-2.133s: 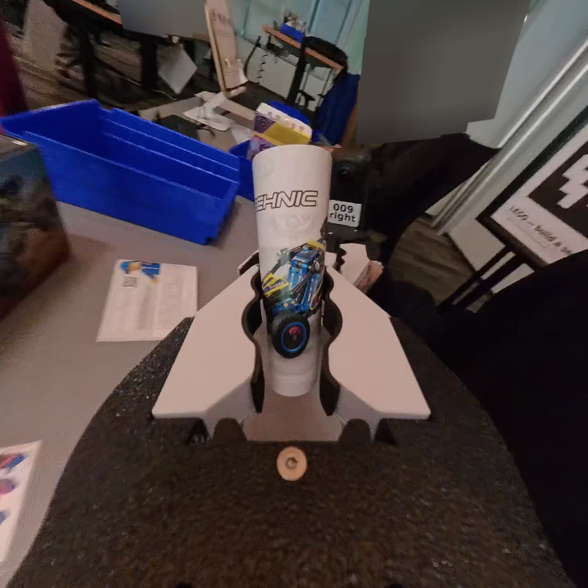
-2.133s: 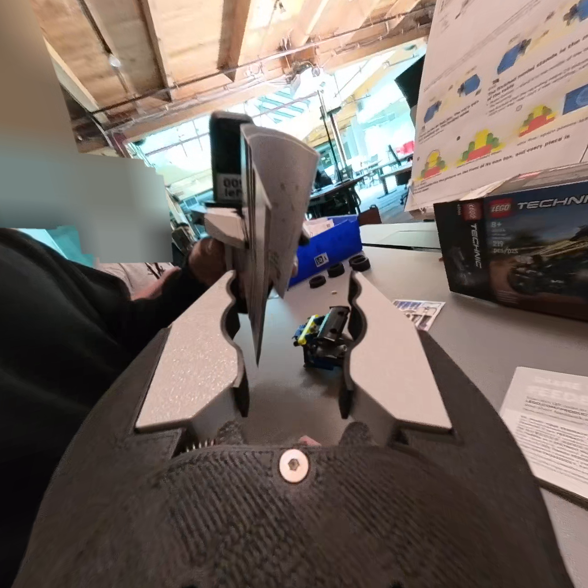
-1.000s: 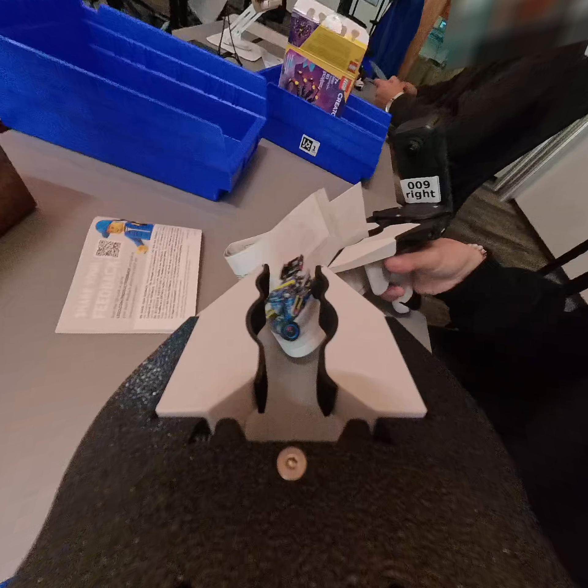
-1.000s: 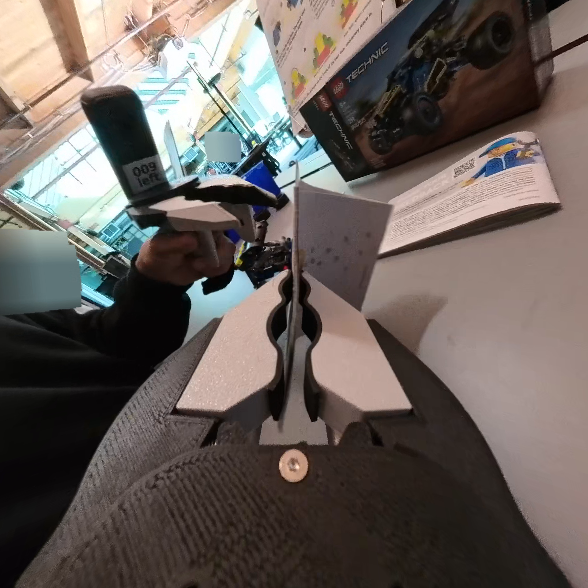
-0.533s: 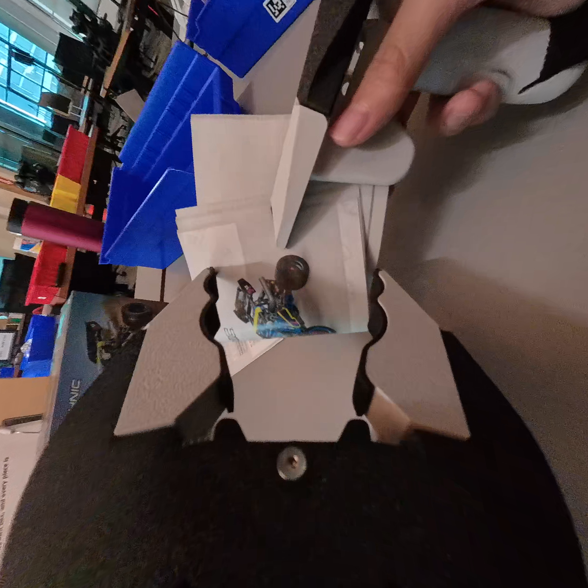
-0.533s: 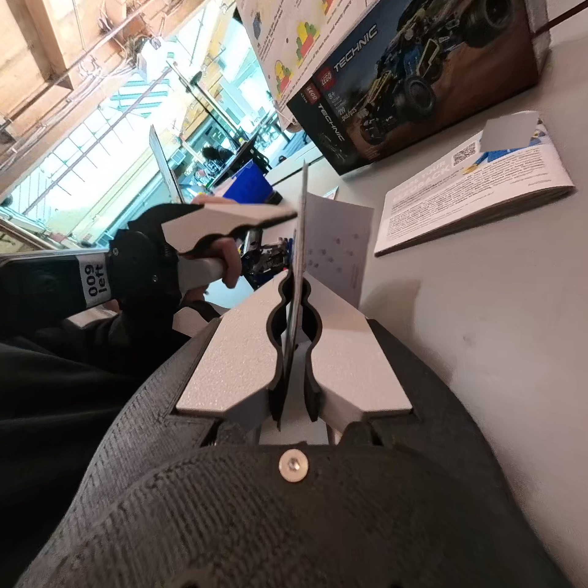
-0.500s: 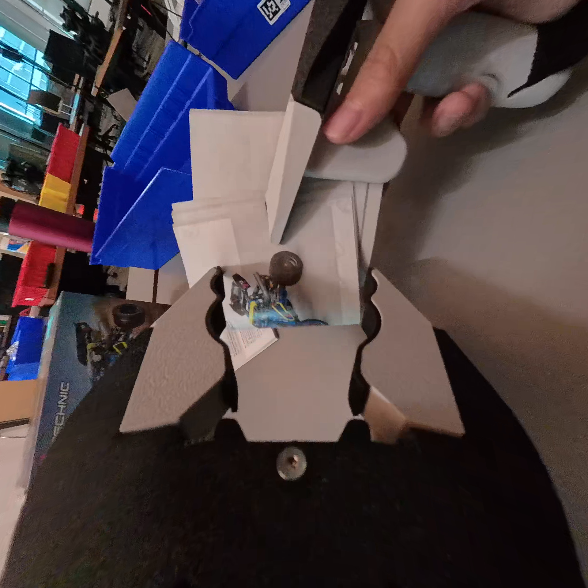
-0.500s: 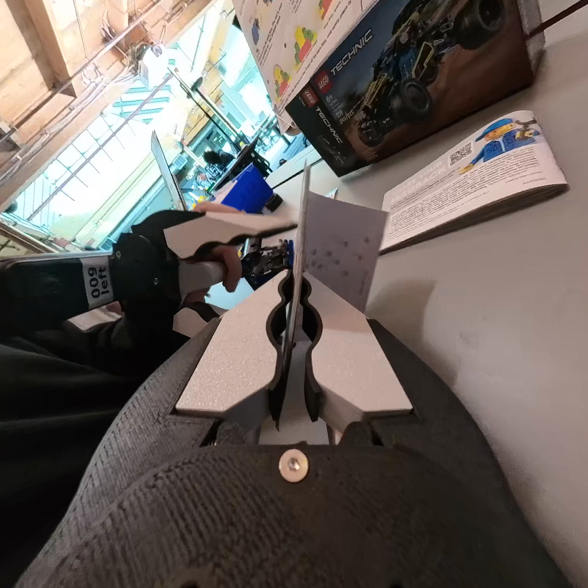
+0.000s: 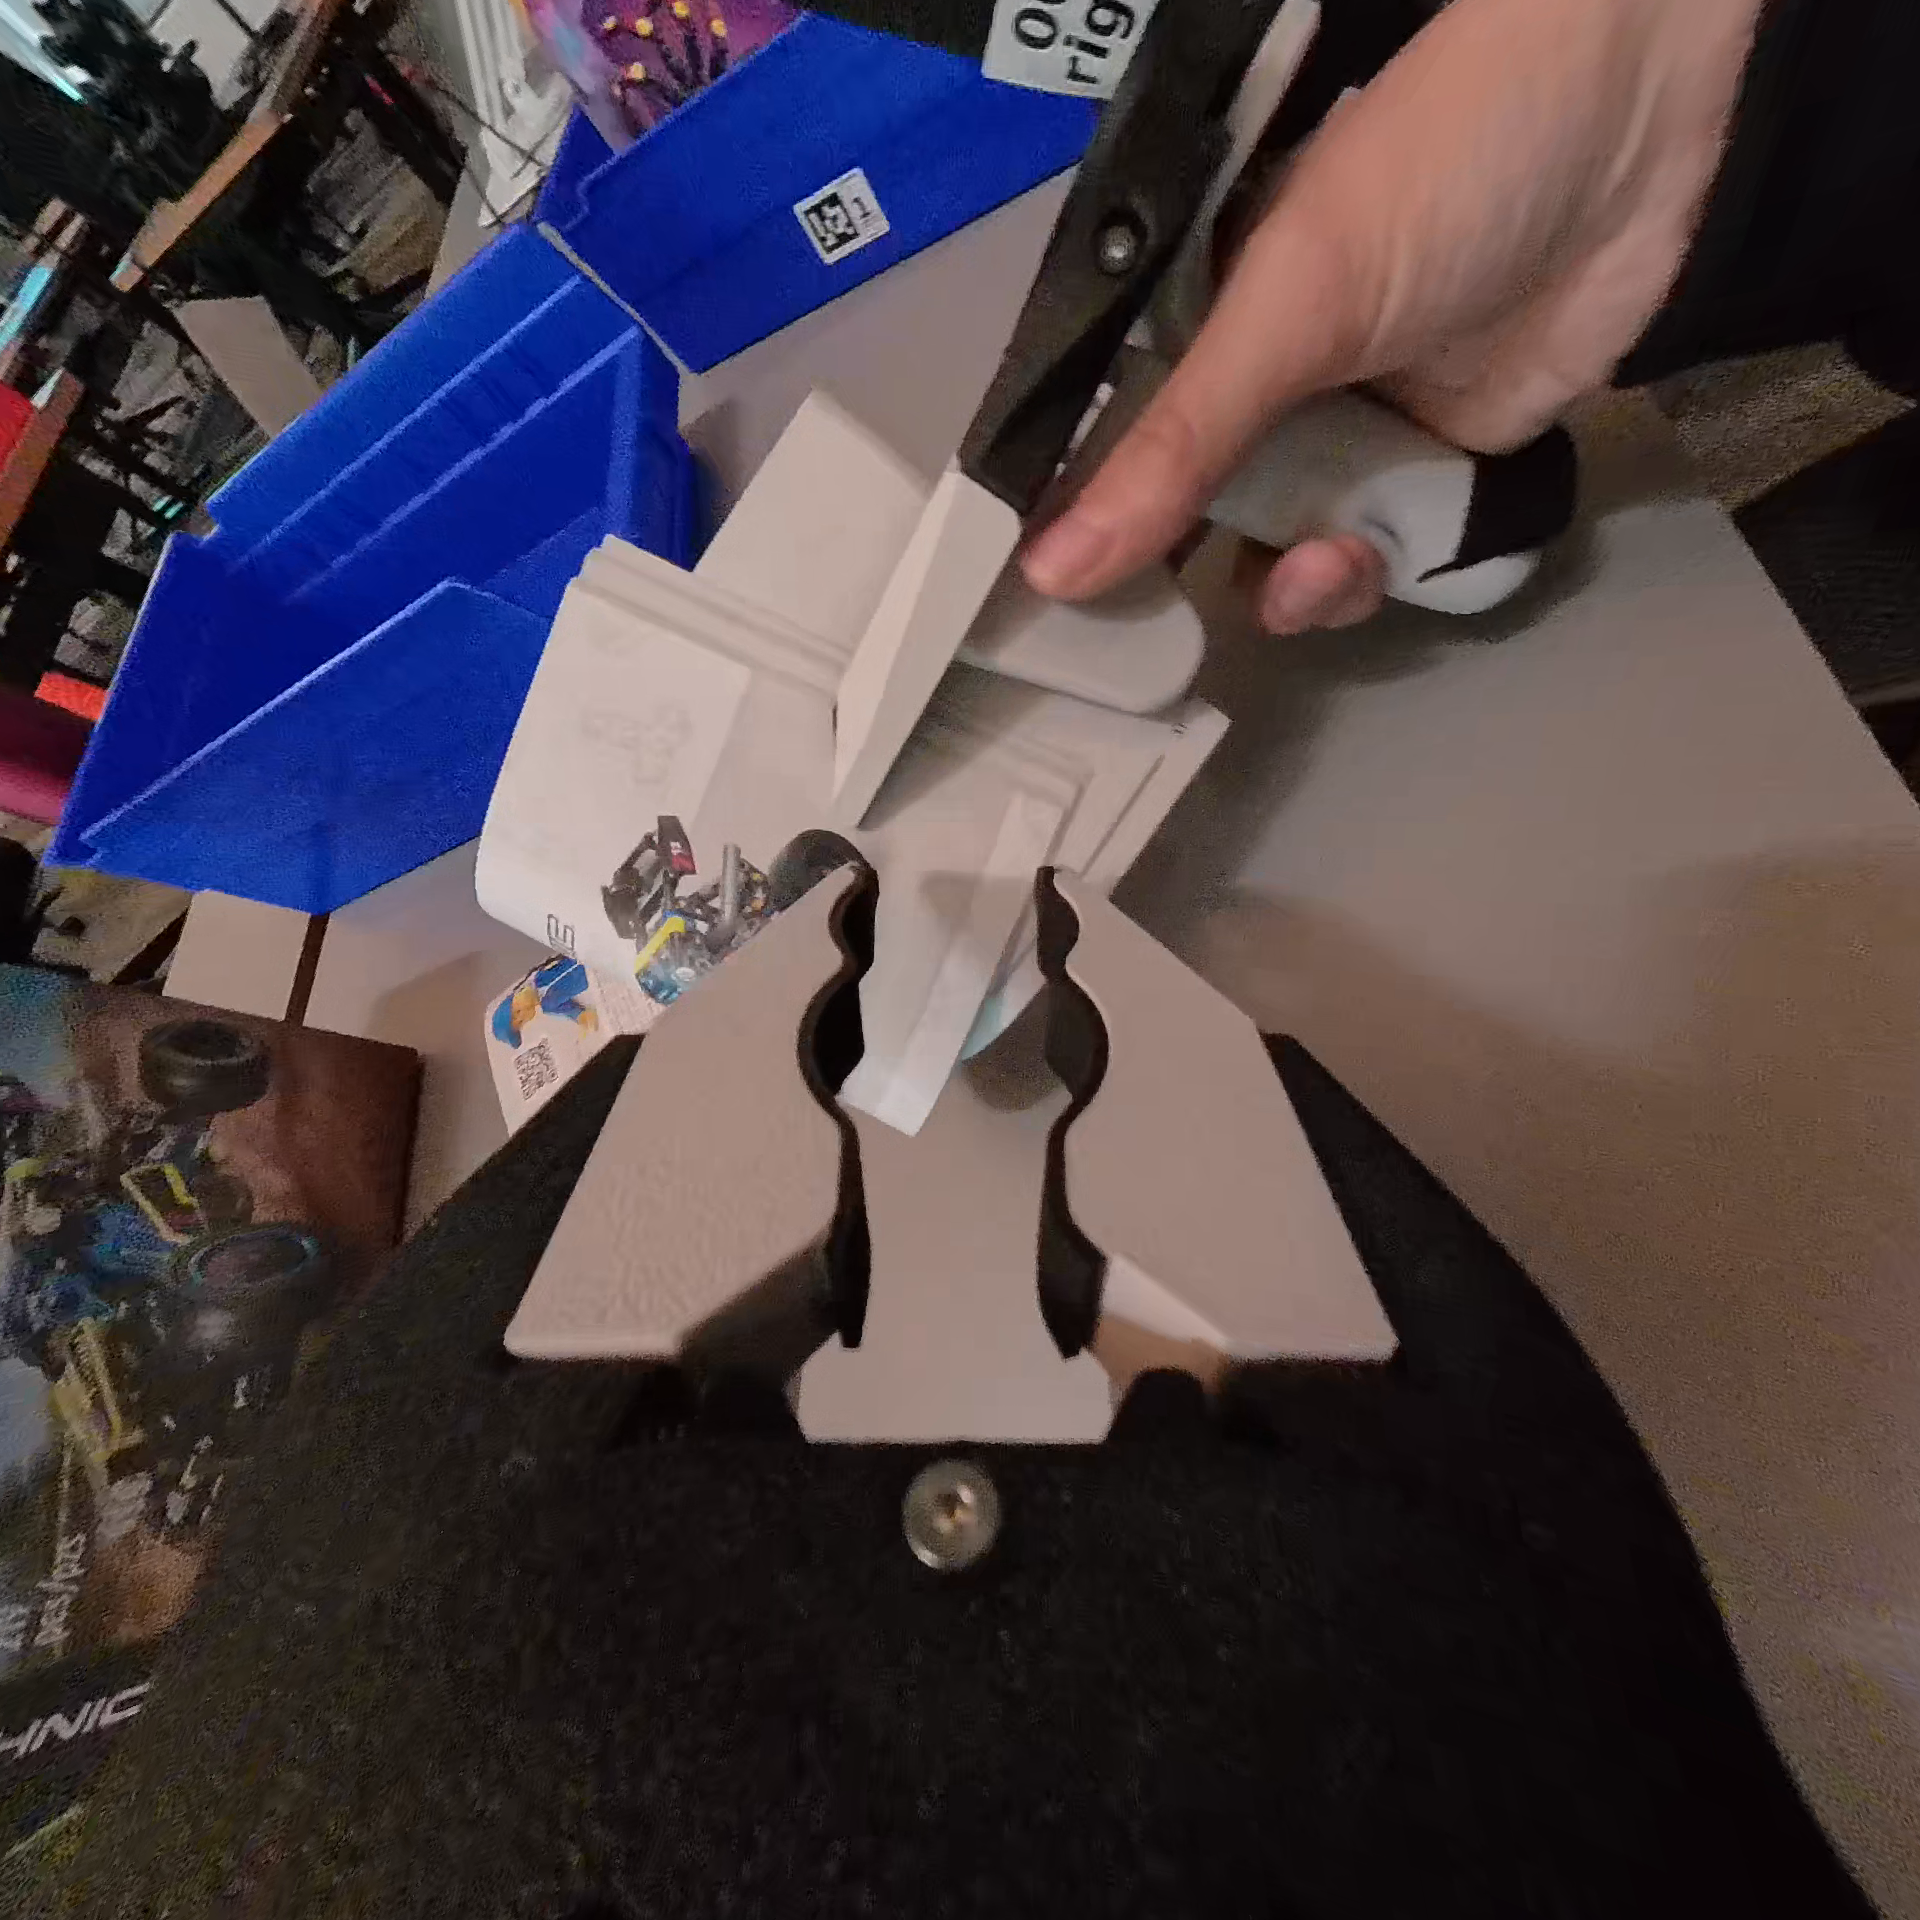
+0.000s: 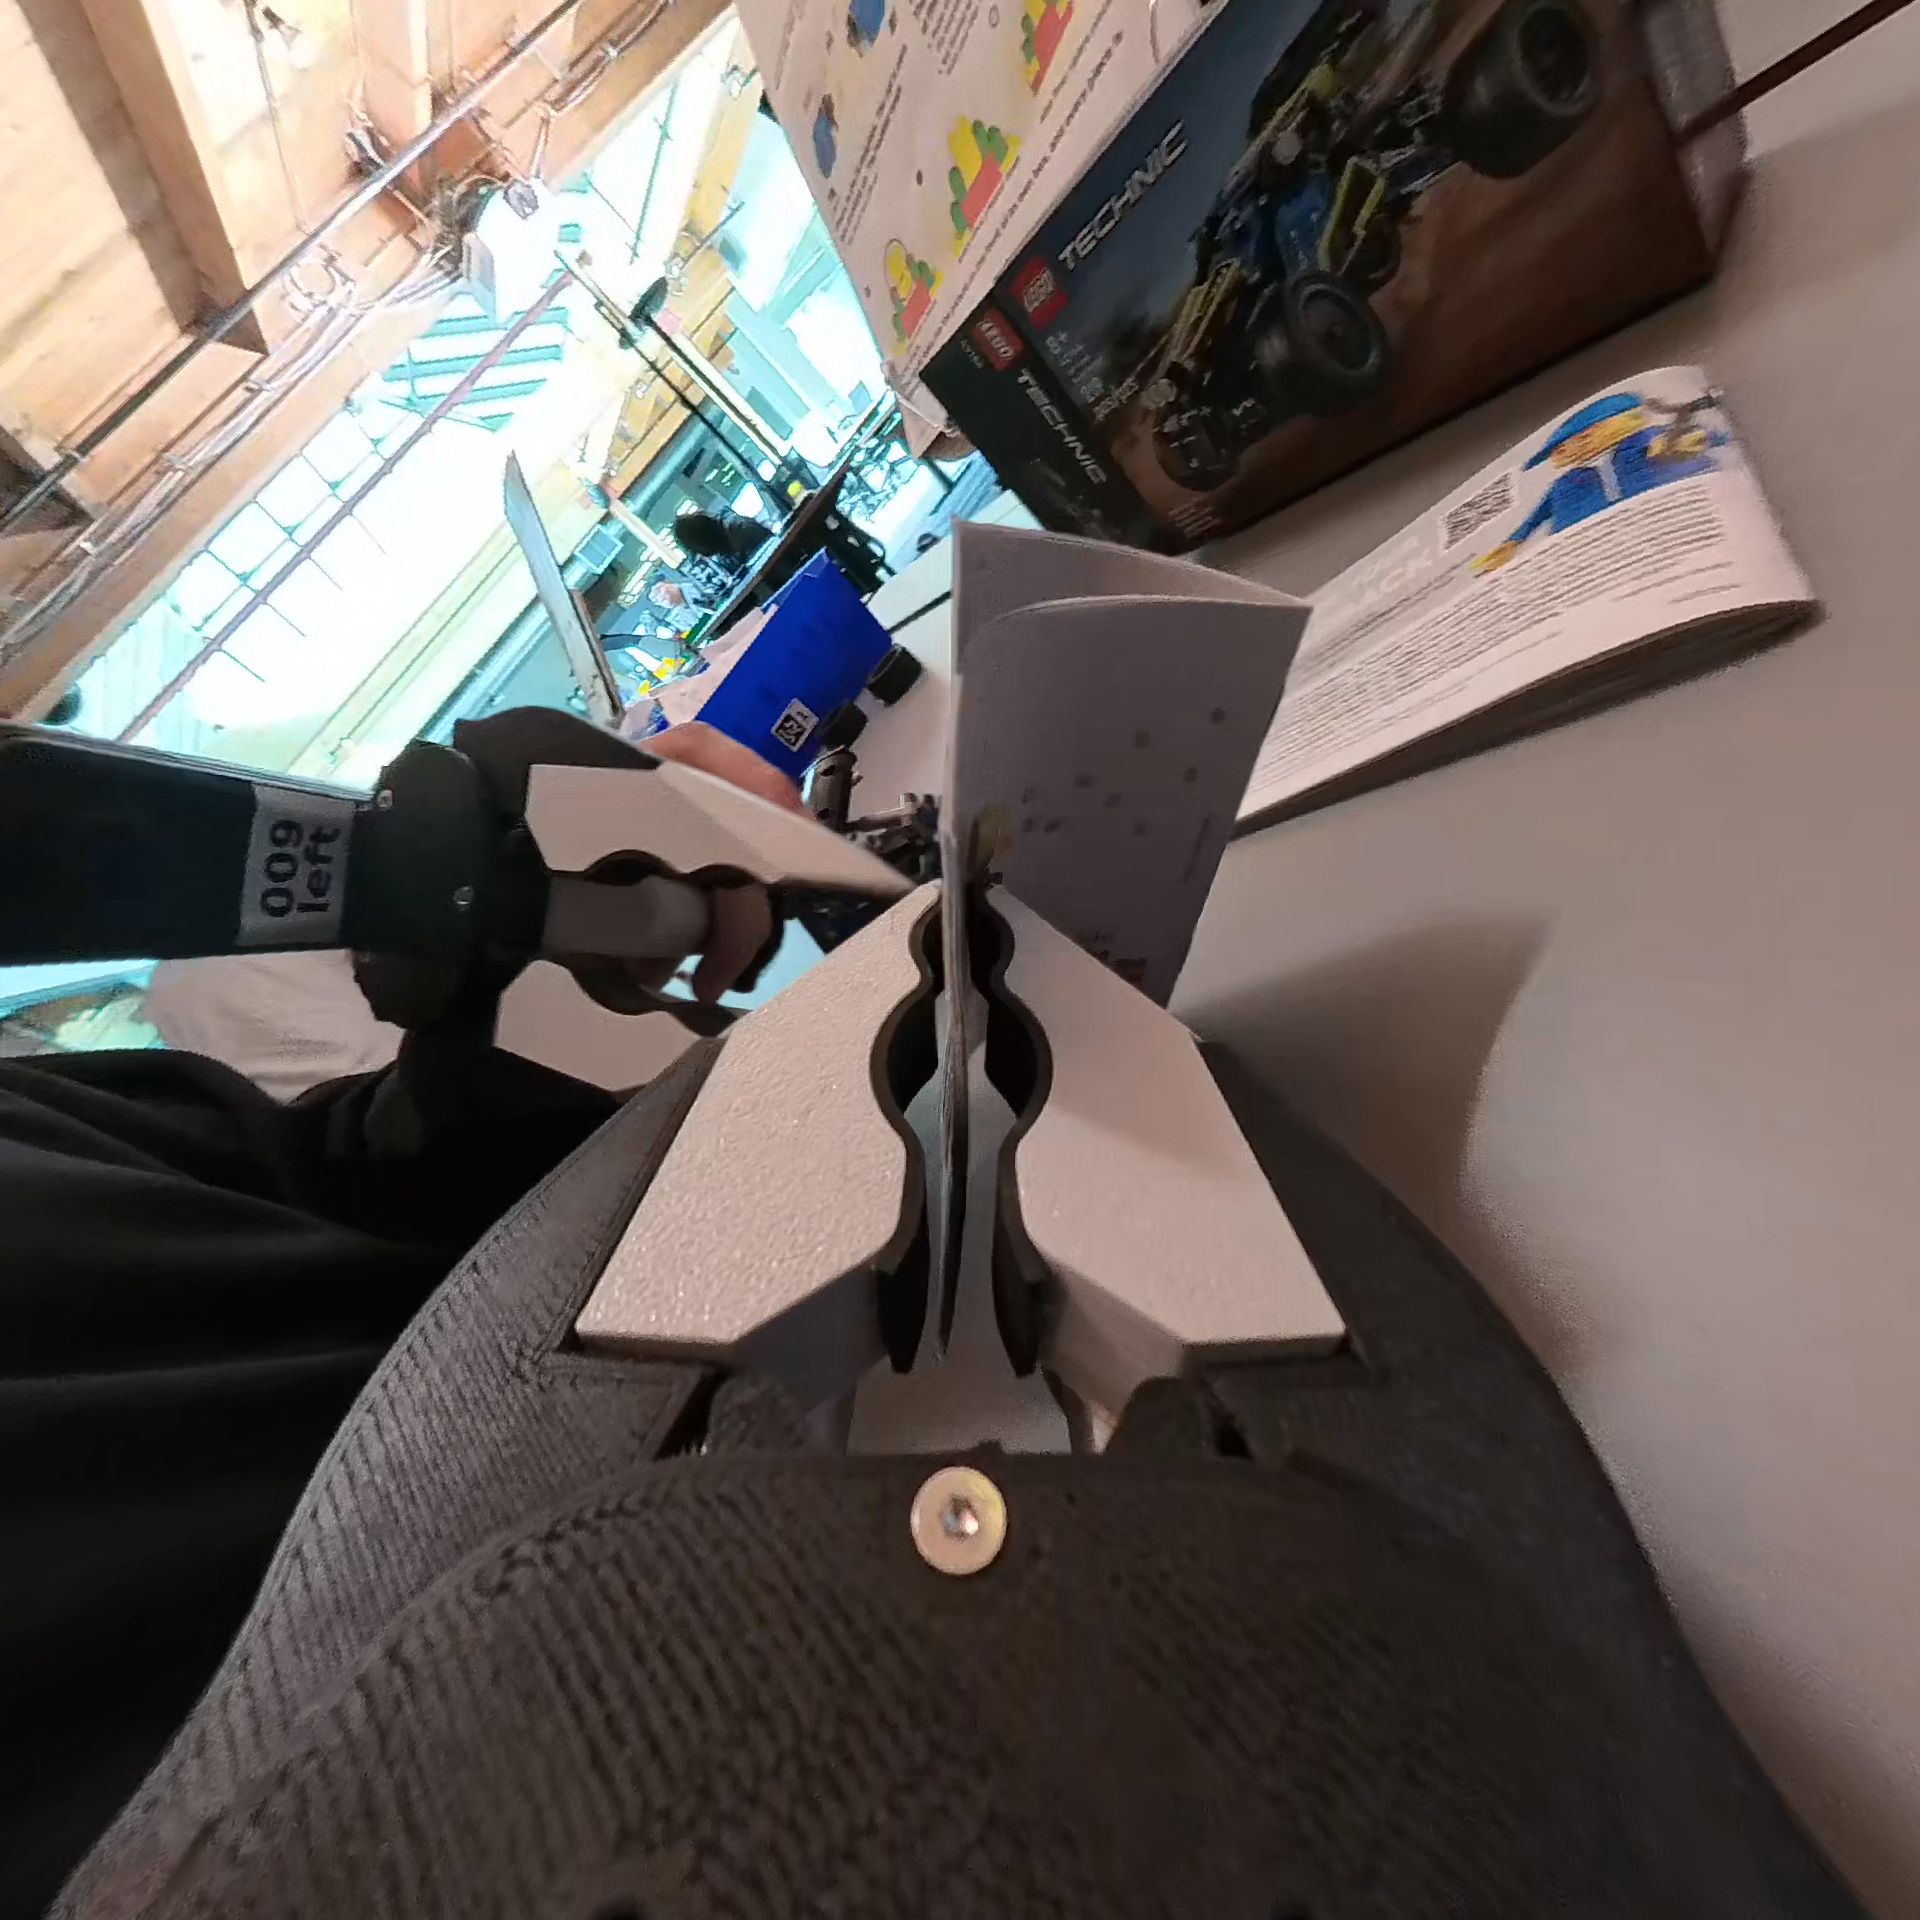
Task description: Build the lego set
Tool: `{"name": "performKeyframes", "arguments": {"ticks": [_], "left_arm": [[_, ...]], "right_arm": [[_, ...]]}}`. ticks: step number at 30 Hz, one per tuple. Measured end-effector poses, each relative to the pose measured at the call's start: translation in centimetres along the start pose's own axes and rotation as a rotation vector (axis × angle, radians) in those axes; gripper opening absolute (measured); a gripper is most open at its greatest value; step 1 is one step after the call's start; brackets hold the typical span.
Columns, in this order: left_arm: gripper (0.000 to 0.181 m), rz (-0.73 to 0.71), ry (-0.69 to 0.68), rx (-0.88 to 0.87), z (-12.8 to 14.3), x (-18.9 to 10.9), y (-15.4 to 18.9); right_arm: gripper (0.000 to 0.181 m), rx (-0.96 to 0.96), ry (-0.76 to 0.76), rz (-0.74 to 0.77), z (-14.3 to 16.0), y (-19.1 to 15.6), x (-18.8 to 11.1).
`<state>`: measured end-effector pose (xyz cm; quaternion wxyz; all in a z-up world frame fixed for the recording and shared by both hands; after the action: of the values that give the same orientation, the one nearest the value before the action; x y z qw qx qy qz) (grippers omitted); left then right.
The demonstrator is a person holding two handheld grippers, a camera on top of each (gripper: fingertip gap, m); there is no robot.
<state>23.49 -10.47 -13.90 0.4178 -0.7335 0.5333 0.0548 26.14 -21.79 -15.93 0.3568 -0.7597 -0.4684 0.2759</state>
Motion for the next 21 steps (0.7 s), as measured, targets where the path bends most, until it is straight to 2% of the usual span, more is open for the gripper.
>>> {"name": "performKeyframes", "arguments": {"ticks": [2,3,5,7,11,14,18,19,21], "left_arm": [[0.036,-0.009,-0.036,-0.006,0.5,0.4,0.0],[0.034,-0.020,-0.051,-0.004,0.7,0.5,0.0],[0.012,-0.047,-0.060,0.010,1.1,0.5,-0.2],[0.000,-0.074,-0.054,-0.016,1.4,0.4,-0.6],[0.000,-0.119,-0.078,-0.118,2.3,0.4,-1.4],[0.021,-0.168,-0.020,-0.291,2.4,-0.6,-2.9],[0.052,-0.025,0.101,-0.609,1.5,-1.0,-3.7],[0.055,-0.006,0.104,-0.640,1.6,-0.8,-3.7],[0.044,0.023,0.114,-0.676,2.0,-0.6,-3.7]], "right_arm": [[0.000,0.026,-0.013,-0.004,0.3,-0.1,0.5],[0.000,0.027,-0.026,0.004,0.5,0.1,0.6],[0.000,0.052,-0.051,-0.009,0.8,0.2,0.6],[0.000,0.074,-0.058,-0.021,1.0,0.2,0.7],[0.000,0.020,-0.072,0.021,0.9,0.2,0.9],[0.000,-0.058,-0.067,0.053,0.7,-0.1,0.8],[0.000,-0.258,-0.105,0.088,0.8,-1.4,1.4],[0.001,-0.323,-0.122,0.077,1.0,-1.9,1.7],[0.003,-0.441,-0.150,0.106,1.3,-2.2,1.9]]}}
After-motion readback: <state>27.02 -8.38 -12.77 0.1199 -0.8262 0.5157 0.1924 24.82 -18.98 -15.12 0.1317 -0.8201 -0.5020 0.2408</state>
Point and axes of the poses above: each gripper's, where its closed fingertips meet, x out along the fingers, z out of its underside, y = z × x across the jaws, the point moved 7 cm from there along -x, back along the fingers, and after that the axes turned 9 degrees about x, right-handed, at the moved point
